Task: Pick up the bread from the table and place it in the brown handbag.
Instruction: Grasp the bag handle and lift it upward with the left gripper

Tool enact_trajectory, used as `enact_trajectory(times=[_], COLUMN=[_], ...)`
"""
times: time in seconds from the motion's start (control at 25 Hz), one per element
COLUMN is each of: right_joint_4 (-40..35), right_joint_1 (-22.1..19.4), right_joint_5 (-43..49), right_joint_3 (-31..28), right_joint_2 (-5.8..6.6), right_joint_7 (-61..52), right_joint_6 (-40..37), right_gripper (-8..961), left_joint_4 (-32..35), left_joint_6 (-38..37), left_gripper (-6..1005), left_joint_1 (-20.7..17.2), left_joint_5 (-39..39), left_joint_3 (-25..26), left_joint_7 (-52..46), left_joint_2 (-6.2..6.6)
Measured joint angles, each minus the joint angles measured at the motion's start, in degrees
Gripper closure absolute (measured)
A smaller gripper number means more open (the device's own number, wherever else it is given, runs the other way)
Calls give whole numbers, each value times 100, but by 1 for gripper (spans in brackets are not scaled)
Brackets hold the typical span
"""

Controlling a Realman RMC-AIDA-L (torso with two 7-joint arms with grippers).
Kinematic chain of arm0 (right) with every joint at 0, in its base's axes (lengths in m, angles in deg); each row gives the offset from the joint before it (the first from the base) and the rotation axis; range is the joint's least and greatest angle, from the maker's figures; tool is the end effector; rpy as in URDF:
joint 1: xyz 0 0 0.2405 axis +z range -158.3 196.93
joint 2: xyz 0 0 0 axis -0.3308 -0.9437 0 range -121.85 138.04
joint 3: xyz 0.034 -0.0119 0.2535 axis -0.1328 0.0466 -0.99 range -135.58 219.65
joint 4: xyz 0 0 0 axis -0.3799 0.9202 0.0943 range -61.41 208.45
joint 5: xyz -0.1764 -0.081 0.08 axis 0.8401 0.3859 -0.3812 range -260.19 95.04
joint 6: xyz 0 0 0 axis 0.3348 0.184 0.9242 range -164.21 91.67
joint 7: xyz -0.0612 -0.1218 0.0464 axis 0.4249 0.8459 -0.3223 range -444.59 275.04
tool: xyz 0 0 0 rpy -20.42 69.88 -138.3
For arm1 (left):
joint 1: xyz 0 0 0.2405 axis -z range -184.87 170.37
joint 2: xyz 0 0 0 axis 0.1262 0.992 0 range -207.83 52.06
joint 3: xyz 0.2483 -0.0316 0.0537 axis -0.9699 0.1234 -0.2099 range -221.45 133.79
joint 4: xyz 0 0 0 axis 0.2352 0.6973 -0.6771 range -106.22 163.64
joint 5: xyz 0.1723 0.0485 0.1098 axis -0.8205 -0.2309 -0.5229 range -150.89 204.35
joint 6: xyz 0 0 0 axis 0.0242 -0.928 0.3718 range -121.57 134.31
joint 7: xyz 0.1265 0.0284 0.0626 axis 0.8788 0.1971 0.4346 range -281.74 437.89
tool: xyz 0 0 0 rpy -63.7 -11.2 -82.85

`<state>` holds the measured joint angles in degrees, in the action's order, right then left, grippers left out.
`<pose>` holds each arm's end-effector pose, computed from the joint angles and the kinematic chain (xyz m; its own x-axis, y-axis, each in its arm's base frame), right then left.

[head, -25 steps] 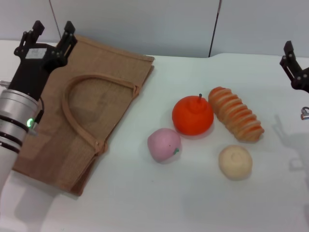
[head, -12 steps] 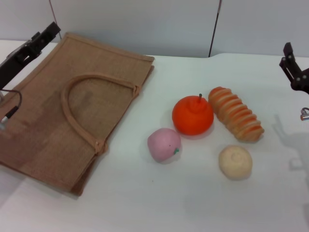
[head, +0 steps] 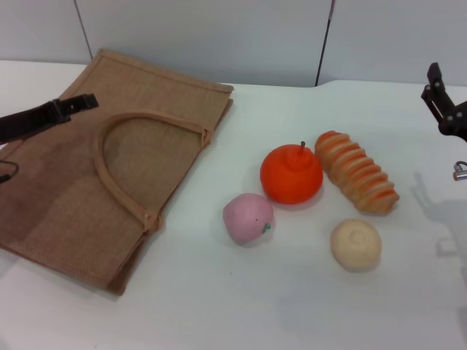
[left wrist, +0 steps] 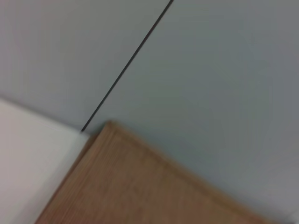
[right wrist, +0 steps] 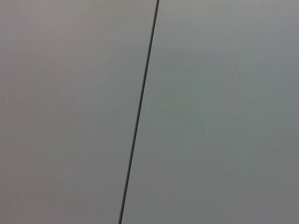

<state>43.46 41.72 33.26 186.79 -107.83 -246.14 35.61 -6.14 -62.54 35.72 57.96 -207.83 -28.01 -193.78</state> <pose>0.2632 0.3292 -0.0225 0.7813 0.2675 -0.5640 -0.5484 -0.1375 -0.8248 -0.3411 0.3883 0.0713 0.2063 0.5833 0.7857 0.9785 -0.1248 -0.1643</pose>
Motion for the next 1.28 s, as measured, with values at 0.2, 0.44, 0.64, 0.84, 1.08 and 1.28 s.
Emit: enact_trajectory(times=[0.2, 0.44, 0.64, 0.84, 1.08, 1.28], right_joint_4=[9, 9, 9, 9, 9, 9], right_joint_1=[-22, -27, -26, -22, -16, -10], right_joint_5=[0, 0, 0, 0, 0, 0], right_joint_3=[0, 0, 0, 0, 0, 0], right_joint_2=[0, 0, 0, 0, 0, 0], right_joint_7=[0, 0, 0, 0, 0, 0], right_joint_6=[0, 2, 2, 2, 0, -5], right_gripper=[62, 62, 62, 62, 62, 62], left_joint_4=[-424, -514, -521, -525, -485, -438], left_joint_6=[43, 217, 298, 313, 317, 413], left_gripper=[219, 245, 267, 289, 324, 347], left_joint_1=[339, 670, 848, 897, 983, 1066], left_joint_5=[-965, -1880, -2237, -2309, -2543, -2729], left_joint_3=[0, -9, -9, -10, -9, -9], left_joint_7=[-505, -757, -833, -839, -824, -818], left_joint_2=[-9, -14, -25, -15, 2, -14])
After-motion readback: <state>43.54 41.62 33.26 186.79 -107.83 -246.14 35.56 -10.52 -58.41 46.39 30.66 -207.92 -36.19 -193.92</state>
